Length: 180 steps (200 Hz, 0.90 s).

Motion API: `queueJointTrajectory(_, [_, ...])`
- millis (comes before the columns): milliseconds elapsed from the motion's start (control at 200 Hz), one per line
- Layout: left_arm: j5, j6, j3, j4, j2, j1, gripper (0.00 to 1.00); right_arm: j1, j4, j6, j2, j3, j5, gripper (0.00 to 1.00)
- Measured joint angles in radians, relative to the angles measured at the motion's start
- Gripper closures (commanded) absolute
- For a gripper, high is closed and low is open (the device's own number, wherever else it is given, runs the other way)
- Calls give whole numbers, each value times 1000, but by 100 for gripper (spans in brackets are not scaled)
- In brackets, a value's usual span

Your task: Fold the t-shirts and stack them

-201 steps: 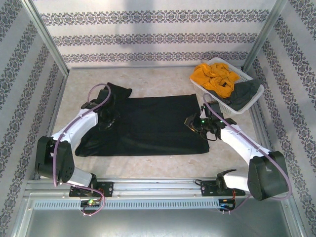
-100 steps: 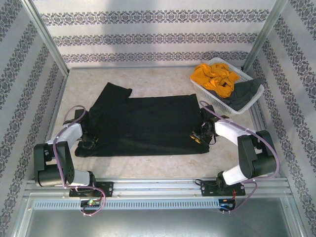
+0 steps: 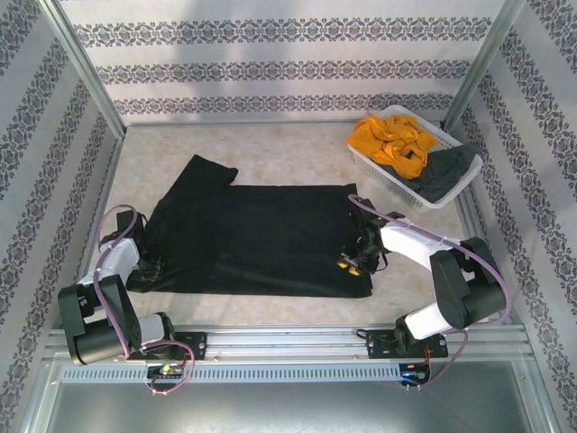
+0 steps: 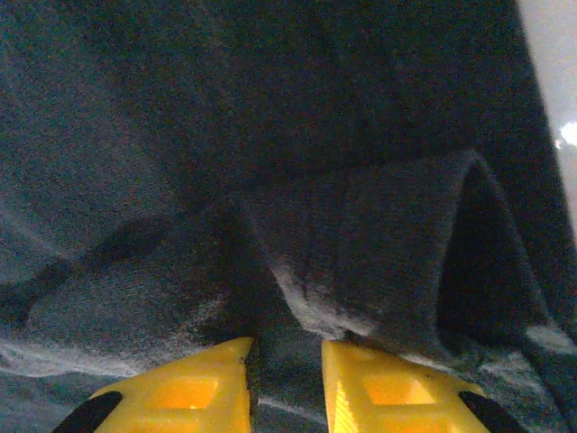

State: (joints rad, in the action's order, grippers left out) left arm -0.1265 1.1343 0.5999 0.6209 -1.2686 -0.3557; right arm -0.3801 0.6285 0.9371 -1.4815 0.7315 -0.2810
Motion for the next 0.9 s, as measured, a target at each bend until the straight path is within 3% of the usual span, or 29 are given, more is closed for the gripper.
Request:
queueJointTrajectory(85, [11,-2,16,12,-7,-19,77,-17,23,11,24,-6,0,64])
queueJointTrajectory(180, [29,-15,82,48,-14,-16,69,-16,30,0,61,2,4,58])
queueJointTrajectory(370, [62,-86,369,35,-77,79,62,-10,-19,-98,123,137,15,52])
queueJointTrajectory(570, [-5,-217,653,-114,-392,167,59,45,-169,-175,55,285,11,52])
queueJointTrajectory(724, [-28,-340,858,-175,-647,185,59,69,-223,-190,-69,397,10,51])
queueJointTrajectory(899, [-27,-432,1054,-200,-831,193,57,71,-240,-189,-122,457,5,51])
